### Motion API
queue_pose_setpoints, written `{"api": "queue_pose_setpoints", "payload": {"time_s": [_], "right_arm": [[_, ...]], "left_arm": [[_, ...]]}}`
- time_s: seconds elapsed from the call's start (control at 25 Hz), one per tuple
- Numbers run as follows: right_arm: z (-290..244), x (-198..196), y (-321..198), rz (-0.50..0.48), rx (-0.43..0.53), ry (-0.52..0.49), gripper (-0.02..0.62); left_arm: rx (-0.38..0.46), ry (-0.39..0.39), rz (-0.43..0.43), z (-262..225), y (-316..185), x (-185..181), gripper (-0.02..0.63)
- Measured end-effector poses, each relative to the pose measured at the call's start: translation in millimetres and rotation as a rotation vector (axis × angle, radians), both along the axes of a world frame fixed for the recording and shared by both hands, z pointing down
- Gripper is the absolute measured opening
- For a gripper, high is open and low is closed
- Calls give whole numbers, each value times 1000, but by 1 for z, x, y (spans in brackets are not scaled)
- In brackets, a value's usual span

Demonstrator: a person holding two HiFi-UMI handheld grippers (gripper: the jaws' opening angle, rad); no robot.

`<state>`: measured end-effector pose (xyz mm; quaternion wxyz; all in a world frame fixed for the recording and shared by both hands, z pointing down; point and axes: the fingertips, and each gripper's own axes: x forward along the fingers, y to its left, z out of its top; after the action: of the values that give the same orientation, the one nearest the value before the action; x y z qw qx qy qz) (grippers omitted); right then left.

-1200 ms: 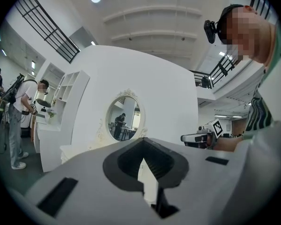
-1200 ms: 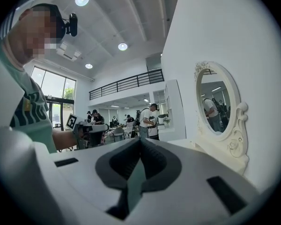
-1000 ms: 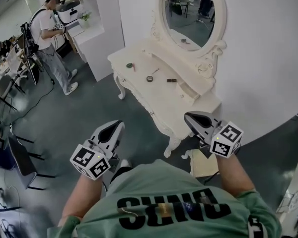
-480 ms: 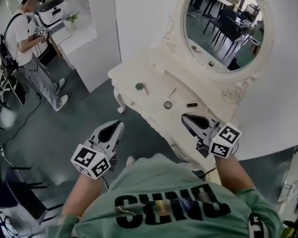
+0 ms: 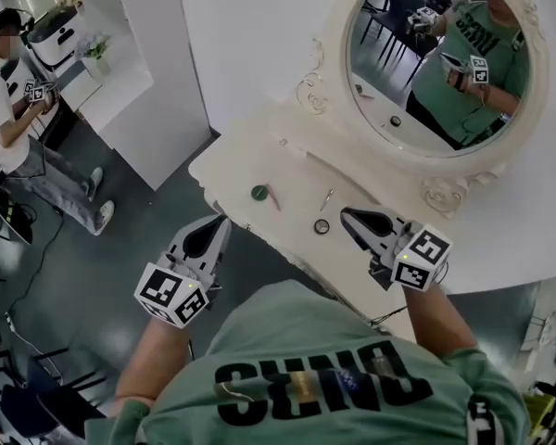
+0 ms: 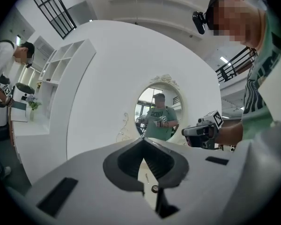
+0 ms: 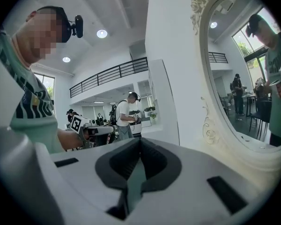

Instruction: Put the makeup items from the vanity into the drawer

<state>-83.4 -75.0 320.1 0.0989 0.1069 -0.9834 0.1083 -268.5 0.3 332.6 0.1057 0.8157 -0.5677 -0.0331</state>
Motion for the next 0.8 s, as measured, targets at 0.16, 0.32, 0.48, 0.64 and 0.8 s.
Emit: {"api": "queue_pose_setpoints", "payload": {"time_s": [0.16, 0.32, 0.48, 0.64, 0.8], "right_arm": [[18, -1, -32, -41, 1, 37, 11], [43, -7, -61, -90, -24, 111, 11], [89, -40, -75, -149, -108, 257, 15], [152, -83, -81, -195, -270, 397, 55], [219, -118, -95, -151, -349, 563, 64]], "left_arm": [[-22, -3, -59, 22, -33, 2, 8], [-46, -3, -98, 38, -51, 15, 8], [-59, -22, -146, 60, -61, 10, 8], [-76, -32, -176, 101, -74, 5, 8], [-98, -39, -163, 141, -84, -2, 8]]}}
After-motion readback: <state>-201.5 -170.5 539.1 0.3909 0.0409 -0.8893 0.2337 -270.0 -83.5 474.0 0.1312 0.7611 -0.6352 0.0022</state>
